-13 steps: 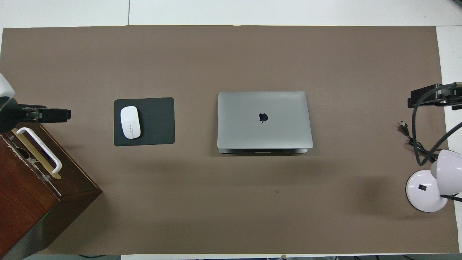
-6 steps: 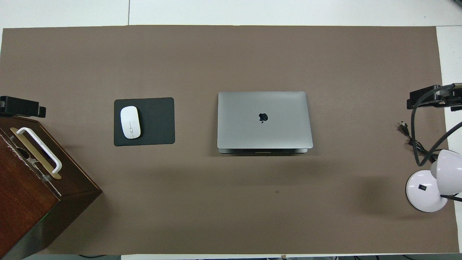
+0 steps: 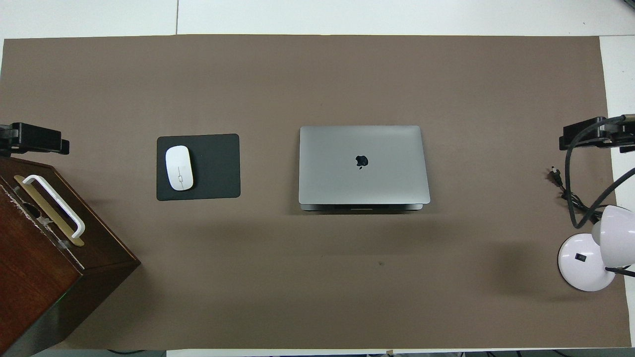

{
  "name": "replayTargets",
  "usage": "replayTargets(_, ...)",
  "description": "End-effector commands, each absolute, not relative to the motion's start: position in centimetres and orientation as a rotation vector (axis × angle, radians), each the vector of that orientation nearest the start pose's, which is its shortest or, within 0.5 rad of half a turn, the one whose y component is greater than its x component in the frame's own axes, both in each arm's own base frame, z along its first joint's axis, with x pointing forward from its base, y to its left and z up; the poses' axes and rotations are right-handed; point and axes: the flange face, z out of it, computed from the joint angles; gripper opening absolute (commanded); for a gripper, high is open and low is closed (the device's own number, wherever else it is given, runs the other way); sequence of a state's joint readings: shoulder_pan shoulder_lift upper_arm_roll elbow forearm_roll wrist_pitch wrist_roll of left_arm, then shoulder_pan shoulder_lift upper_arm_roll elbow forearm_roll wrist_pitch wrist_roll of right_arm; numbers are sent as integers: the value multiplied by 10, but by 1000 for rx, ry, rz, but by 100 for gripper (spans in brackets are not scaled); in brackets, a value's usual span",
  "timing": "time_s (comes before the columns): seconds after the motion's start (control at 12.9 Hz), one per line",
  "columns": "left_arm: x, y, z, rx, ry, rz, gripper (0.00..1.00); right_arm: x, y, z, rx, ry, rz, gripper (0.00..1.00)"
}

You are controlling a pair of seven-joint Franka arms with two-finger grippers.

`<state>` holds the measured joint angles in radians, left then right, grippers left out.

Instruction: Close laptop with both arms

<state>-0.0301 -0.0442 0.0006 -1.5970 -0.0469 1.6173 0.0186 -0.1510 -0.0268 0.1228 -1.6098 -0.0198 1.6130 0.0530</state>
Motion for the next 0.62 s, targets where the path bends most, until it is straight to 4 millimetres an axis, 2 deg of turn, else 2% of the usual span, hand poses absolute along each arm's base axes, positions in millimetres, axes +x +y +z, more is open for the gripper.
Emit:
replayTargets(0.0,541,-21,641,-3167,49,-143,100,542,-17,625,-3160,133,-43,100)
replayTargets(0.23,546,-20,644,-3164,51,-206,100,539,-16,630,-3161,126,-53,100)
replayTargets(0.54,545,-18,642,-3165,41,-189,100,537,-18,634,-3160,136,-60,100)
